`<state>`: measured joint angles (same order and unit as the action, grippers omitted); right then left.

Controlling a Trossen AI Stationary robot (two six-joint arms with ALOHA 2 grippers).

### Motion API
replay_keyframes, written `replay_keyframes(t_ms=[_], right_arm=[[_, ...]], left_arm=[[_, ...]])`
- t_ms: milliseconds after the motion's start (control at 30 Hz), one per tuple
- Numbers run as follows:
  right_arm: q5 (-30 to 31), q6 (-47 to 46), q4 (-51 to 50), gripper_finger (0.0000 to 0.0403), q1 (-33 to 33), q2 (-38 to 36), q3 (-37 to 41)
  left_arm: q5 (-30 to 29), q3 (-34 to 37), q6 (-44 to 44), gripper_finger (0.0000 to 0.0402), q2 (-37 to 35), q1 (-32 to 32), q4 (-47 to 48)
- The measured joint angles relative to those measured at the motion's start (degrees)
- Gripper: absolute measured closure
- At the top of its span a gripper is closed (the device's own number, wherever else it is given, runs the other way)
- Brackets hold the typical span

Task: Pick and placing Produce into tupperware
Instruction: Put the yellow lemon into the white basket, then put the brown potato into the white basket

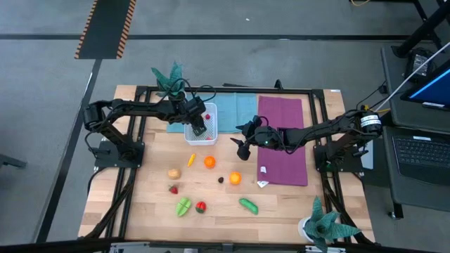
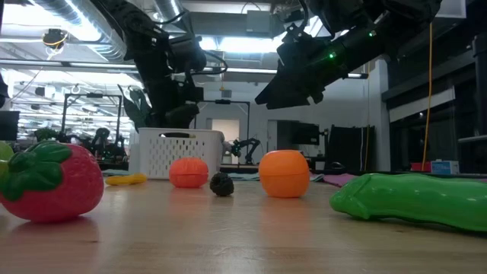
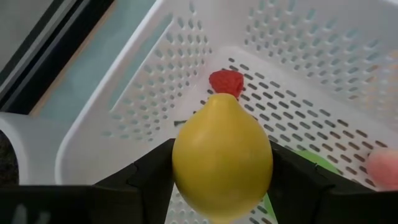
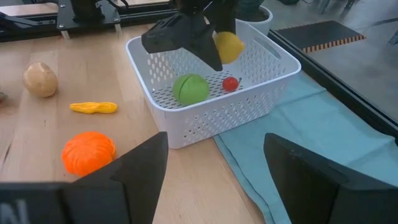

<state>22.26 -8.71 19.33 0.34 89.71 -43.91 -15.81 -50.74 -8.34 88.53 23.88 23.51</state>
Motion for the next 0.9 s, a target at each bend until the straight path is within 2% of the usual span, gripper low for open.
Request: replay_keyframes(t_ms=[633,900], right_arm=[[0.0,-0.03,-0.18,0.0136,0.0,0.0,-0.01],[-0.01,-0.2,-0.46,0.0136,0.09,0.0,0.01]], left_arm=[[0.44,0.07,2.54,0.0148,-0.36,0.0,0.11],[0.48,0.11,5.97,0.0153,-8.38,-4.45,0.32]])
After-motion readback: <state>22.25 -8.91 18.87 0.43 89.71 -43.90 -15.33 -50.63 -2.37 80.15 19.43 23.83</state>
